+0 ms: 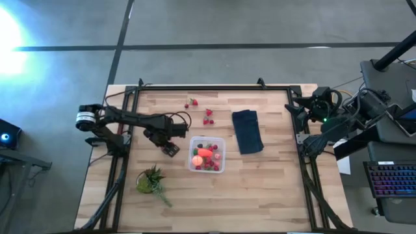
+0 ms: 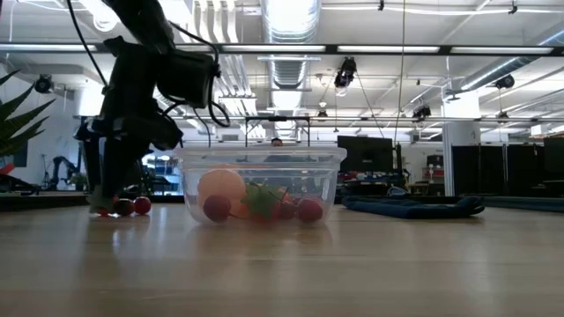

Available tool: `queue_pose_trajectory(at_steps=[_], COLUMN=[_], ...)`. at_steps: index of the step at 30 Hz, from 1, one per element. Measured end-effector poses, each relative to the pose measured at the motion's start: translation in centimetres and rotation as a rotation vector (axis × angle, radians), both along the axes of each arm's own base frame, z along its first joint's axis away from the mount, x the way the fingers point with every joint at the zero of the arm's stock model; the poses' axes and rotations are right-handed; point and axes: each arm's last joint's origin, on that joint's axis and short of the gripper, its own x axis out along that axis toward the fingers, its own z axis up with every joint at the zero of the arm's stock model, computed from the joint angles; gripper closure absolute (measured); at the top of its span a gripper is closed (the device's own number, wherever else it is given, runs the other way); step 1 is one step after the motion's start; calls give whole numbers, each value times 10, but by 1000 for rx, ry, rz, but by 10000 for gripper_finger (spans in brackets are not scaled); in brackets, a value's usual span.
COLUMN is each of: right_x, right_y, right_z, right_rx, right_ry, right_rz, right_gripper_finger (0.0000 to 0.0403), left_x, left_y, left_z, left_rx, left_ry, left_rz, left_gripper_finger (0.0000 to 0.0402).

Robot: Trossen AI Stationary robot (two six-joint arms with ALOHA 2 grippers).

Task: Pick and placing Produce into tupperware
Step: Put the red strawberry into the transparent bin

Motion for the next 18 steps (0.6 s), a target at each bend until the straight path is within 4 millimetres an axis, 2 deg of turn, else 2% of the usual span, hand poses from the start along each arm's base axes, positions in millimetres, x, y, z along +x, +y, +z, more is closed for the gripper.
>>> queue_pose_trajectory(at_steps=[10,14,18], right_x=[0,0,0], right_y=[0,0,0], right_z=[0,0,0], right_rx=[-6,-11,-11], right_ry=[4,8,8], right_rz=[4,7,7], right_gripper_finger=[177,177,177], left_x=[10,15,12], left_y=[9,10,9], left_z=[7,12,19], left_rx=[24,26,19], left_ry=[-101,-145,-162], left_rz=[9,-179,-458], left_gripper_finger=[182,182,182])
